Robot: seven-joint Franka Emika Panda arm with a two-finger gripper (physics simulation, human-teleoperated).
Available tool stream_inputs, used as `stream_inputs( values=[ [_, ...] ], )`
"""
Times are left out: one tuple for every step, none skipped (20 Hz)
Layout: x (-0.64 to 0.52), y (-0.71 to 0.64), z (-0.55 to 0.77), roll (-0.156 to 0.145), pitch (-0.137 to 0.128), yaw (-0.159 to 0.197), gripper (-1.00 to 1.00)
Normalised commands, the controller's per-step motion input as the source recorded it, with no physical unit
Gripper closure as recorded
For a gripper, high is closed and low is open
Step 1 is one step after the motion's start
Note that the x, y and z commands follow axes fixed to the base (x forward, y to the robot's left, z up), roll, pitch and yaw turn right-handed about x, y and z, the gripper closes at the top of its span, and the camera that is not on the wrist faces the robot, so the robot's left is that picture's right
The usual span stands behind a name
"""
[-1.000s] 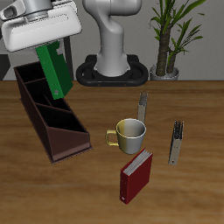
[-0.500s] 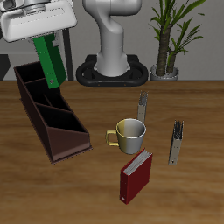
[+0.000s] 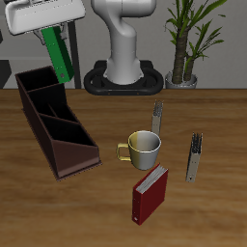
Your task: Place the green book into the right desk caddy's right compartment
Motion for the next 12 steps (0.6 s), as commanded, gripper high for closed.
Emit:
stream_inputs(
  values=[
    [-0.38, 0.02, 0.20, -0.015, -0.014, 0.103, 1.00],
    [-0.34, 0.00, 0.17, -0.006, 0.021, 0.092, 1.00],
    [-0.38, -0.01, 0.17, 0.012, -0.021, 0.078, 1.00],
    [-0.41, 0.03, 0.12, -0.018, 0.013, 0.126, 1.00],
    [0.00, 0.00, 0.00, 0.000, 0.000, 0.000, 1.00],
    [-0.77, -0.04, 0.08, -0.001, -0.007, 0.201, 1.00],
    [0.00, -0.07, -0.03, -0.015, 0.012, 0.068, 1.00],
    [0.00, 0.00, 0.00, 0.000, 0.000, 0.000, 1.00],
    [-0.51, -0.28, -0.14, -0.044, 0.039, 0.177, 1.00],
    [-0.29, -0.31, -0.15, -0.086, 0.003, 0.206, 1.00],
    [0.07, -0.02, 0.00, 0.000, 0.000, 0.000, 1.00],
    [-0.18, -0.27, -0.09, -0.044, 0.068, 0.009, 1.00]
  ],
)
